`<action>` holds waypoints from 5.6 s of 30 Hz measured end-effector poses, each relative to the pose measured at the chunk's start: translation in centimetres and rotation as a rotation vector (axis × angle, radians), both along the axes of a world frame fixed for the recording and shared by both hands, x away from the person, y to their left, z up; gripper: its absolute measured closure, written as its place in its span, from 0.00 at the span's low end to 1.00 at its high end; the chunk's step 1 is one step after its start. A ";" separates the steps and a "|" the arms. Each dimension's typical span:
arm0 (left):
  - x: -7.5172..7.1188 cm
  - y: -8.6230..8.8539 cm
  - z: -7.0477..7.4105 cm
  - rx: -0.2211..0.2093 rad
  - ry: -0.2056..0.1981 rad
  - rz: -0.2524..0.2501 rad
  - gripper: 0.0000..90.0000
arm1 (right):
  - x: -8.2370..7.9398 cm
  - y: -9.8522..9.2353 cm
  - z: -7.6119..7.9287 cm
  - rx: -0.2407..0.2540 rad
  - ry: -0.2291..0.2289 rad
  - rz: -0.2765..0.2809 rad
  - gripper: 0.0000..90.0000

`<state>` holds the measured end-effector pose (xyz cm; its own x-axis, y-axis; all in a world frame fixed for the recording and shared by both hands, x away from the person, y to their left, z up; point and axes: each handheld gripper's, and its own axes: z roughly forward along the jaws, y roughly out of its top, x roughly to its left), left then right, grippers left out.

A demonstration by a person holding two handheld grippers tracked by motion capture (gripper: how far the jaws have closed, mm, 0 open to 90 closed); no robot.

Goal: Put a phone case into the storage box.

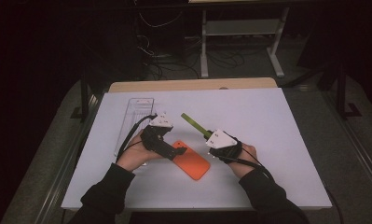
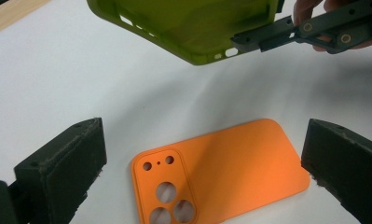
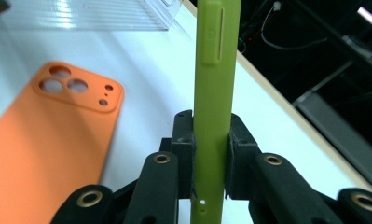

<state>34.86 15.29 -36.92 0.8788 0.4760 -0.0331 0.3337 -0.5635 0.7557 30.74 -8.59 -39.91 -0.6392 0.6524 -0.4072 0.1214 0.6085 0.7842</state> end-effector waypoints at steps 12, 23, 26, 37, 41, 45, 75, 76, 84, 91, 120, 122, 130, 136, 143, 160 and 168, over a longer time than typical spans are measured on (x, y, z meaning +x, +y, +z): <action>0.0 0.0 0.0 -0.028 0.004 0.025 0.00 | 1.3 -1.5 0.0 0.232 0.188 -0.033 0.84; 0.1 0.2 0.3 -0.102 -0.001 0.075 0.00 | 1.8 -2.6 -0.1 0.438 0.316 -0.042 0.84; 0.1 0.2 0.4 -0.127 -0.013 0.095 0.00 | 1.6 -2.5 -0.1 0.451 0.329 -0.039 0.84; 0.4 0.4 0.3 -0.206 -0.006 0.122 0.00 | 0.9 -1.0 -0.2 0.471 0.348 0.006 0.84; 0.4 0.3 0.2 -0.224 0.000 0.119 0.00 | 0.6 -0.3 -0.3 0.471 0.354 0.028 0.84; 0.4 0.4 0.2 -0.246 -0.005 0.126 0.00 | 0.2 0.6 -0.4 0.463 0.363 0.047 0.84; 0.5 0.1 0.0 -0.335 0.018 0.128 0.00 | -0.9 3.4 -1.3 0.426 0.400 0.120 0.84; 0.5 0.1 0.1 -0.335 0.021 0.126 0.00 | -0.9 3.5 -1.3 0.415 0.400 0.118 0.84; 0.4 0.2 0.0 -0.364 0.044 0.157 0.02 | -1.0 3.7 -1.4 0.395 0.399 0.116 0.84; 0.1 0.5 0.5 -0.395 0.038 0.182 0.15 | -1.1 3.8 -1.3 0.391 0.390 0.117 0.84; 0.1 1.1 1.2 -0.408 0.006 0.223 0.17 | -0.9 1.2 -0.2 0.337 0.399 0.150 0.39; 0.1 1.1 1.2 -0.411 0.006 0.223 0.17 | -0.9 0.5 0.0 0.320 0.399 0.142 0.35; 0.1 1.1 1.4 -0.417 0.005 0.224 0.17 | -0.3 -2.7 0.0 0.328 0.373 0.096 0.16; 0.0 1.2 1.4 -0.423 0.001 0.226 0.17 | -0.4 -5.5 -0.6 0.334 0.346 0.037 0.11; 0.1 1.3 1.5 -0.438 0.001 0.231 0.17 | -1.1 -8.6 -1.2 0.357 0.341 -0.018 0.02; 0.1 2.0 2.6 -0.429 -0.036 0.228 0.17 | -3.1 -10.4 -3.5 0.299 0.366 -0.038 0.00; 1.4 3.1 3.8 -0.420 -0.081 0.271 0.17 | -3.2 -10.9 -3.9 0.291 0.370 -0.051 0.00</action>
<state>36.28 18.37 -33.10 0.7334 0.6473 -0.2079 0.3571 -0.1065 0.9280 27.58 -19.52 -43.82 -0.6712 0.7398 0.0469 0.4491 0.3555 0.8197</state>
